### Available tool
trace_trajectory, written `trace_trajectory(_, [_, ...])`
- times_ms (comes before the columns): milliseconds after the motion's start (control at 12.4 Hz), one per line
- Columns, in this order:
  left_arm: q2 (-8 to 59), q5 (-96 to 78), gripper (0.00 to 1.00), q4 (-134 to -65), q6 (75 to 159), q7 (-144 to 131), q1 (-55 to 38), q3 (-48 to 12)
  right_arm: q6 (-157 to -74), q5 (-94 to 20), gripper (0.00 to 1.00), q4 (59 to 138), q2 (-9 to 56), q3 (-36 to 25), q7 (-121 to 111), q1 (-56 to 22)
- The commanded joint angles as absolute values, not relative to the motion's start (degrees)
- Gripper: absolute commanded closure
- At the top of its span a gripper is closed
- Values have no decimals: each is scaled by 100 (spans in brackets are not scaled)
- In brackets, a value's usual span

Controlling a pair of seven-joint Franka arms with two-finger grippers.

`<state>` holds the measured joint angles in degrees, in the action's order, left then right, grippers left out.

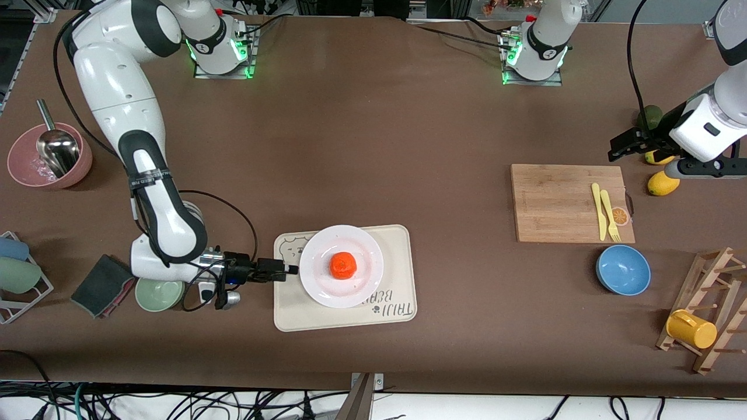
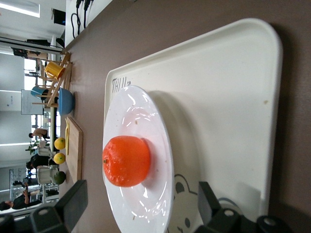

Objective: Place orange and plate with both arms

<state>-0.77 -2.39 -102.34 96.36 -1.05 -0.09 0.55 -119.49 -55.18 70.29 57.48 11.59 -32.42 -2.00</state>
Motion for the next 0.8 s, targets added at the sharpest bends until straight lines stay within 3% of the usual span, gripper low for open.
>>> trace_trajectory(0, [-26,-132,0,-10107,9519,-26,0,35,-11402,-4679,0,7005,5336,1134,-2787,-176])
trace_trajectory(161, [-26,-132,0,-10107,9519,-26,-9,35,-10997,-4003,0,7014,5029,1099,-2603,-106])
trace_trajectory(562, [-26,-132,0,-10107,9519,-26,-9,35,-9363,-2297,0,7259,3466,581,-1548,-97])
trace_trajectory(723, [-26,-132,0,-10107,9519,-26,-9,35,-9412,-1665,0,7889,2633,554,-953,-114])
